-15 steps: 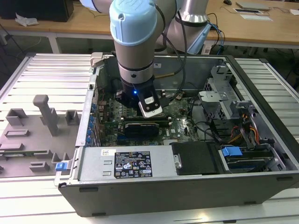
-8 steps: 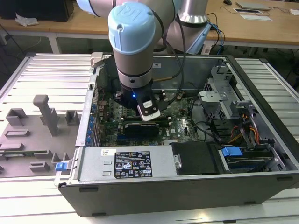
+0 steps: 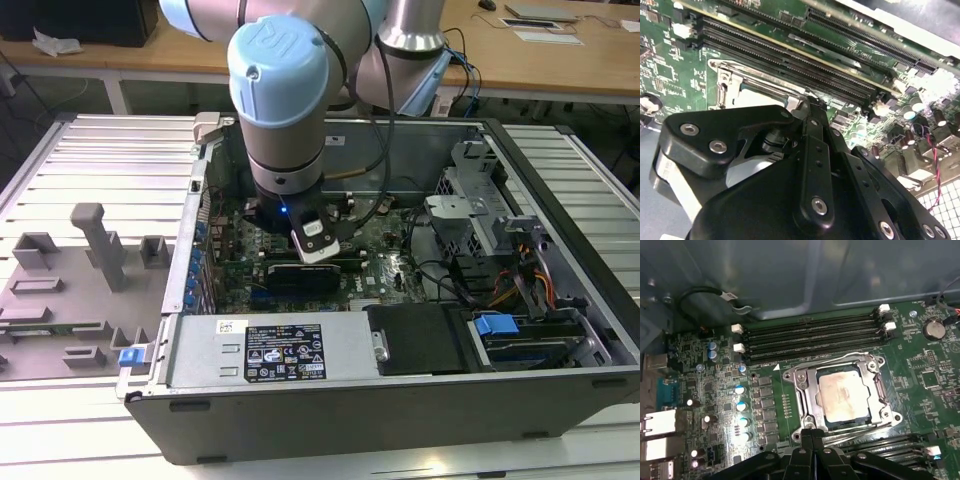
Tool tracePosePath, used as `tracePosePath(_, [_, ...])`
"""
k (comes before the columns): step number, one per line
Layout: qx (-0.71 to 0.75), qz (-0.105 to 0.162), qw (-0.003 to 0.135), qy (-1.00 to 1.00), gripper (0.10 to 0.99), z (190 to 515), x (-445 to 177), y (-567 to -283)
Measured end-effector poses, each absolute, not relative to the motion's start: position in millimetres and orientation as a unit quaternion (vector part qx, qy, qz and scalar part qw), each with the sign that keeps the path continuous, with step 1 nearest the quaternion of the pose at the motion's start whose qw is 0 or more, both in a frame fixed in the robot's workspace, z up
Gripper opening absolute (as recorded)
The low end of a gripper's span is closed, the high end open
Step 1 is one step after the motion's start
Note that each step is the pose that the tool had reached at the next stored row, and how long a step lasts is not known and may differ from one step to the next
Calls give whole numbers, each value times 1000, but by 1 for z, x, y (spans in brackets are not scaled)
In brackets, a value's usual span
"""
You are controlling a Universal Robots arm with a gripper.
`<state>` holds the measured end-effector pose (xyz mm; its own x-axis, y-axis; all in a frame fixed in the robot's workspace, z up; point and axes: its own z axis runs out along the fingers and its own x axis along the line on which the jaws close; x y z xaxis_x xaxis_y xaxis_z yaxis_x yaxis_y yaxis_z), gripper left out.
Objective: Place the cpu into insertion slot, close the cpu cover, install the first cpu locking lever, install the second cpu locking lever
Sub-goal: 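Install the second cpu locking lever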
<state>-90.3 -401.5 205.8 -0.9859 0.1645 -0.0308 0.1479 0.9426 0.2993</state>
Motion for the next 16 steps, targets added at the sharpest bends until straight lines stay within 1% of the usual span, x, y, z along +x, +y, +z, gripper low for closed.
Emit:
tracePosePath(5, [78, 150, 27, 985, 106, 205, -90, -406])
tracePosePath(12, [71, 163, 25, 984, 106, 198, -91, -407])
tracePosePath(16, [69, 164, 25, 984, 106, 197, -94, -406])
